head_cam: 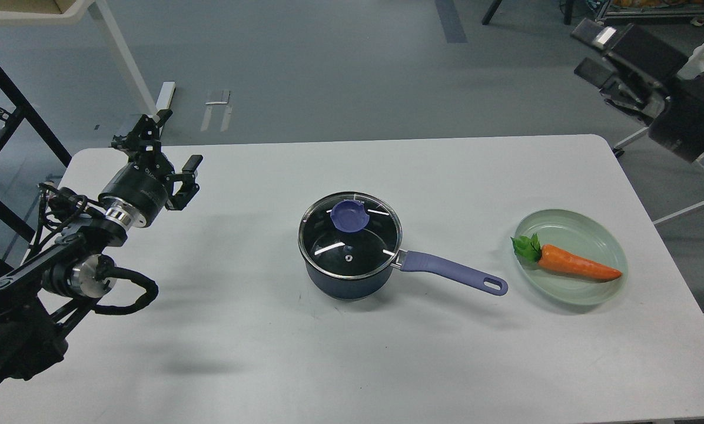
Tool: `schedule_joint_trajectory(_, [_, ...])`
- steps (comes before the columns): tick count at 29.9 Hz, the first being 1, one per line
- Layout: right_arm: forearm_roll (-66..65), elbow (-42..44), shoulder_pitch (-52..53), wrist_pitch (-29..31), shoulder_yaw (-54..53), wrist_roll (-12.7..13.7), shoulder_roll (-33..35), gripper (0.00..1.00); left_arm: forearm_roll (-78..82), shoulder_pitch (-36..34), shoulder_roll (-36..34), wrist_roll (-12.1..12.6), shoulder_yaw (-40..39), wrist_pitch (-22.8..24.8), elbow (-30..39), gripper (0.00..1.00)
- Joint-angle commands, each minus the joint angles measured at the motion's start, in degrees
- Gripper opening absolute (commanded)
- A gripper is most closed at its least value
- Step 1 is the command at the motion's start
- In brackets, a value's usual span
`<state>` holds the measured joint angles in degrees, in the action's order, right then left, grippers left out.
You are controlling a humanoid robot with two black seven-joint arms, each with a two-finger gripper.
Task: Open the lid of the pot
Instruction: 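Move the right gripper up and over toward the pot handle, then lower the right gripper and grasp the purple pot handle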
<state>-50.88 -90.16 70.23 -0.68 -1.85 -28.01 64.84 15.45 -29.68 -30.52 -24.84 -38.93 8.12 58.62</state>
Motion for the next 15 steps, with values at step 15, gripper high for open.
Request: schedule_joint_trajectory(15, [-31.82,6.75,25.92,-0.46,42.0,0.01,-27.21,0.98,0.11,-0.03,-0.59,-1.09,-0.01,-0.12,2.81,0.99])
